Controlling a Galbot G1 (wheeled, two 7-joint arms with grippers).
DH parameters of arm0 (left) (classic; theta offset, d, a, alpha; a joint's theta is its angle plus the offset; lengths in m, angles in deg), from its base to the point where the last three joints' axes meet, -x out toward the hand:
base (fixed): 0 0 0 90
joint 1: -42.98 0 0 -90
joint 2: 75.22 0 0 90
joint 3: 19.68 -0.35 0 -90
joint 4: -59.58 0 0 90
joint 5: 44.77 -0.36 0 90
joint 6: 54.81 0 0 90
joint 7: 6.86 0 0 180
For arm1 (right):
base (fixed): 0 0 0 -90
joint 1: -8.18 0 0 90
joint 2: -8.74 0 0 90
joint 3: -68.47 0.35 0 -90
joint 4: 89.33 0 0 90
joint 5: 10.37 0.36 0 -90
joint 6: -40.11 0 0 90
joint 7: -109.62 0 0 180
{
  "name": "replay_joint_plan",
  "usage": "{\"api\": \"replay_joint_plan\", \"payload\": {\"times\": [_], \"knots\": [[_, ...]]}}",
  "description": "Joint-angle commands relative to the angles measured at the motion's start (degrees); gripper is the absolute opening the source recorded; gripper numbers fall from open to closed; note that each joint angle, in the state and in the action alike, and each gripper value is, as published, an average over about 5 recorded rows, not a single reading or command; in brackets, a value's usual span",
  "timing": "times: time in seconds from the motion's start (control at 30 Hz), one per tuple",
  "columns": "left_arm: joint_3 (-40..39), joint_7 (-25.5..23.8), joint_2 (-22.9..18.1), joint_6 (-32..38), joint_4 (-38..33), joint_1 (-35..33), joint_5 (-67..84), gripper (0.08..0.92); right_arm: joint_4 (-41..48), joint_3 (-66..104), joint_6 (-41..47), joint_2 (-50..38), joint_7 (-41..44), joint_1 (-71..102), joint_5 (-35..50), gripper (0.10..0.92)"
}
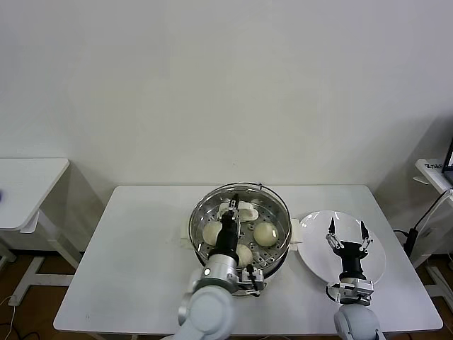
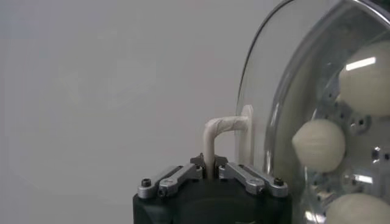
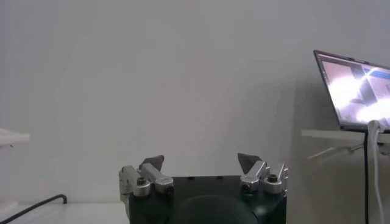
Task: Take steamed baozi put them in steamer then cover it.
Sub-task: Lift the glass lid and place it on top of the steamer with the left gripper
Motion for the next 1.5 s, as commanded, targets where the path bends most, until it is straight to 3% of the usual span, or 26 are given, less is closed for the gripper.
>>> {"api": "replay_joint_plan", "payload": {"times": [0.03,0.63,1.5], "knots": [[-2.95,-2.03,-4.32,-1.96,5.02,1.09,-6.58,0.188,0.78,0.12,0.0,0.13,0.02,-0.2,-0.03,0.823],[-1.21,-0.73,-5.5,0.73,9.32,1.13,-11.33,0.188,0.92,0.22,0.09,0.05,0.0,-0.55,0.04,0.823],[0.37,-1.33,-4.99,2.0,8.92,-0.31,-12.28,0.188,1.48,0.16,0.02,0.17,0.02,-1.12,0.03,0.823]]}}
